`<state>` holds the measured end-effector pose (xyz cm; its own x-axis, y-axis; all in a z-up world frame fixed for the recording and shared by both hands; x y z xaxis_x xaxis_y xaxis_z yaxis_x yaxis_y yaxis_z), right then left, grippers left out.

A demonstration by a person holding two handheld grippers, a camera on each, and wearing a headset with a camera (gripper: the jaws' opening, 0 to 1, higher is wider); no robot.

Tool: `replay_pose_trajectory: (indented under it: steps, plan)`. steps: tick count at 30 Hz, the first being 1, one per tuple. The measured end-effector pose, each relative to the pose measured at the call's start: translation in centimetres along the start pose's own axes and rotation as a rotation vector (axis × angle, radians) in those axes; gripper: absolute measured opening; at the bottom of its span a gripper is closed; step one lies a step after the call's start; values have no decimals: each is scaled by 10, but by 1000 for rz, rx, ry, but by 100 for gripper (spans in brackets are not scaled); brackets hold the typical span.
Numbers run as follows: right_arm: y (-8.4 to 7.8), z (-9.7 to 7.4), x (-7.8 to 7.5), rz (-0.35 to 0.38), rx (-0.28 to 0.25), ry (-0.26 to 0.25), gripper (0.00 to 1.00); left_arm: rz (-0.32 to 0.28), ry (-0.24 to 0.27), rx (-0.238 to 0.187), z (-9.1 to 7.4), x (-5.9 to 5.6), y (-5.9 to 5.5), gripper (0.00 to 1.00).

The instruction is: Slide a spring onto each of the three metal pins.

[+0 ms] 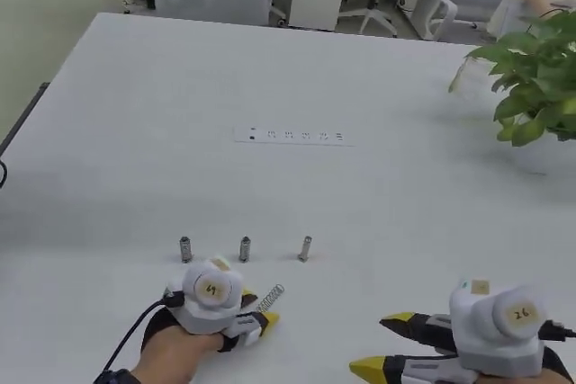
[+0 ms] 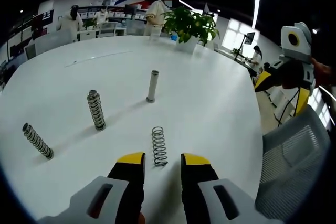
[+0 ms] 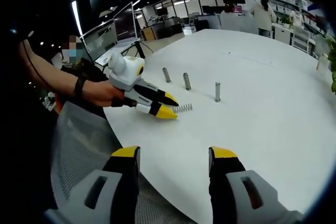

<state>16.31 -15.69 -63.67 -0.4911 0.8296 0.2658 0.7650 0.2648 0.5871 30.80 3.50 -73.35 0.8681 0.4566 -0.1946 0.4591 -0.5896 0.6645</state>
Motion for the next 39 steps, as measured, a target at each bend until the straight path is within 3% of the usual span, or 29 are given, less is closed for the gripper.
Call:
replay_pose_trajectory:
  steps: [10, 15, 25, 39]
  plan:
    - [2, -3, -2, 0, -4, -7, 50, 54, 31, 14, 4, 0, 4, 12]
    - [2, -3, -3, -1, -4, -10, 49, 87, 53, 30, 4, 1, 4, 3]
    - [1, -3, -3, 2, -7, -11, 49, 99, 40, 47, -1, 0, 4, 2]
    - [2, 5, 0, 4, -9, 10, 49, 95, 48, 25, -24, 14, 1, 2]
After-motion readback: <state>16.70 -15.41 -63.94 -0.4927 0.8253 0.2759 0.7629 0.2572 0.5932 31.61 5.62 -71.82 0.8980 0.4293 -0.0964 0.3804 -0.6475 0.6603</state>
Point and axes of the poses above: the centre of the closed fingertips' face, and the gripper's own axes: z roughly forward along the fingers, x roughly to its left, y roughly out of its top, the point moved 9 cm from there along -z, roughly backward along the fingers, and after that the axes turned 10 degrees about x, right-handed, at the moved point
